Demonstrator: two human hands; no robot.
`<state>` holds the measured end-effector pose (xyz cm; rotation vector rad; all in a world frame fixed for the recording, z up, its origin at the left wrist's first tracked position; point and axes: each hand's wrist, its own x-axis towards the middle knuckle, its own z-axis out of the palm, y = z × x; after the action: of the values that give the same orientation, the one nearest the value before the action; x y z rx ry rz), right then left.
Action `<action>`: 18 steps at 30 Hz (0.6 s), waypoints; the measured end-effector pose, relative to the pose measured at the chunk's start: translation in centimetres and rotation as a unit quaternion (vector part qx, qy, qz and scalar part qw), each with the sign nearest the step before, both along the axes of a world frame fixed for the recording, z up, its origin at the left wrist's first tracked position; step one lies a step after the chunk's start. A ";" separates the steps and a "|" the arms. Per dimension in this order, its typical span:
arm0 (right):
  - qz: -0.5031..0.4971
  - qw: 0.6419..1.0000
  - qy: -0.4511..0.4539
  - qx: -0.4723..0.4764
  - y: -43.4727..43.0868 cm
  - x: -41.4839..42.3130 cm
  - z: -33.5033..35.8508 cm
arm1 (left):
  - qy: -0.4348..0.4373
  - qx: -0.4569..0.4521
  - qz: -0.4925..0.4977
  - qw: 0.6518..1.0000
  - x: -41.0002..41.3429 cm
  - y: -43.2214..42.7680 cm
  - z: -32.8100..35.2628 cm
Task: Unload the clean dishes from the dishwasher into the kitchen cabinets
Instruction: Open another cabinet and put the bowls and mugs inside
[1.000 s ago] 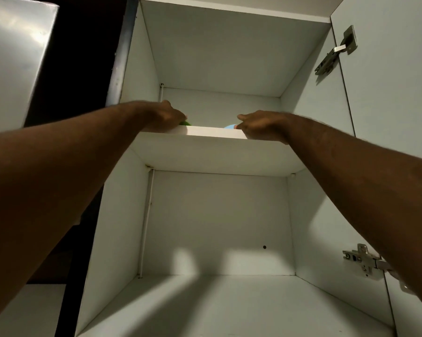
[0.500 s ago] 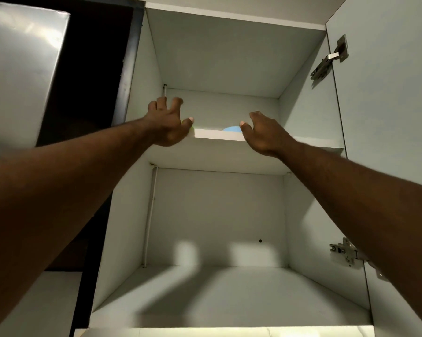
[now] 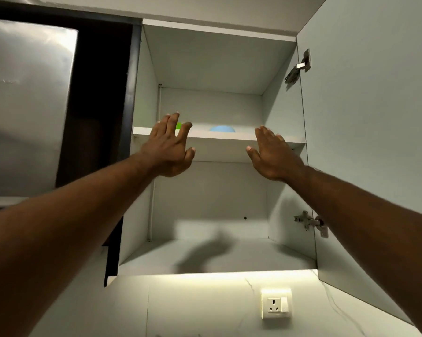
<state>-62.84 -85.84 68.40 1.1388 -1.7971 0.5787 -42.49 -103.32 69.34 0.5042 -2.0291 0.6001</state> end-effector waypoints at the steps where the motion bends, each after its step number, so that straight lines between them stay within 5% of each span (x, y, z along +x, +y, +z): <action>1: 0.002 1.000 -0.004 -0.003 0.7 0.4 -0.7 | 0.003 0.017 -0.014 1.000 0.3 0.9 -1.0; 18: 0.038 0.989 -0.124 -0.070 7.1 7.1 -15.9 | -0.075 0.135 -0.133 0.979 1.4 12.2 -16.6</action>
<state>-55.70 -78.74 52.51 1.0799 -1.8937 0.9112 -41.13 -91.07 52.73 0.3425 -2.2882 0.2046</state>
